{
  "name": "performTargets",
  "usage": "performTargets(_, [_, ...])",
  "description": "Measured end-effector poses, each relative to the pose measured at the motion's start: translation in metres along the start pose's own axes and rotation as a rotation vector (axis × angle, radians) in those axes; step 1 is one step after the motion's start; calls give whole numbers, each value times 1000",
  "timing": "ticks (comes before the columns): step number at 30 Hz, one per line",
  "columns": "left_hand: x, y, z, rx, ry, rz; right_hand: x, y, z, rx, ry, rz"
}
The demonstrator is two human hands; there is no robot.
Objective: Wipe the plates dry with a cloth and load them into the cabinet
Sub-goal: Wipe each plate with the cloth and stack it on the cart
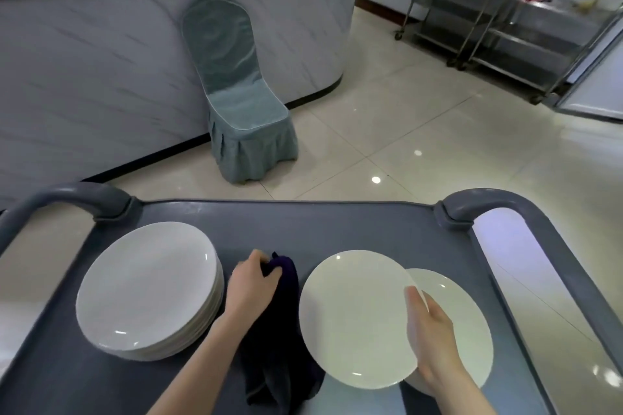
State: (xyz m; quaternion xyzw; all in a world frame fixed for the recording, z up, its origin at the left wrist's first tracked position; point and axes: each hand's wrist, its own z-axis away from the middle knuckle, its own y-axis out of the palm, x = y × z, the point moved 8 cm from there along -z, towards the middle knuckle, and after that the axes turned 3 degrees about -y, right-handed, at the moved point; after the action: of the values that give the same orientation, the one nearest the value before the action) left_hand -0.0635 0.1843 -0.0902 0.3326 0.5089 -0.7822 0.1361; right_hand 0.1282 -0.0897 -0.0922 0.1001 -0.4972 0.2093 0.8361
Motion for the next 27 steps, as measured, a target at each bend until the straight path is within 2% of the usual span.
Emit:
performTargets(5, [-33,-30,20,-9,-13,424,0,14,6,-35,5,33])
performTargets(7, [-59,-42,36,2,74,509,0,23,8,-32,8,32])
performTargets(9, [-90,-41,63,122,218,550,1,30,9,-37,6,16])
performTargets(12, [-115,-10,116,389,392,431,7,34,6,-65,7,-59])
performTargets(15, [-109,27,156,622,509,160,20,35,8,-77,-6,-135])
performTargets(17, [-101,36,162,668,550,66,26,35,10,-71,-11,-160])
performTargets(19, [-104,26,156,581,539,124,26,34,11,-76,-10,-180])
performTargets(20, [-106,13,148,439,571,155,26,34,13,-81,-10,-190])
performTargets(22, [-109,-19,137,18,749,74,25,35,17,-88,-11,-197])
performTargets(23, [-109,-27,136,-96,805,-14,25,35,19,-92,-7,-197])
performTargets(25, [-105,-8,133,46,843,-237,27,36,23,-101,-5,-207])
performTargets(26, [-101,7,137,167,859,-367,30,37,23,-102,-9,-220])
performTargets(27, [-96,19,143,208,906,-507,32,37,24,-101,-15,-229])
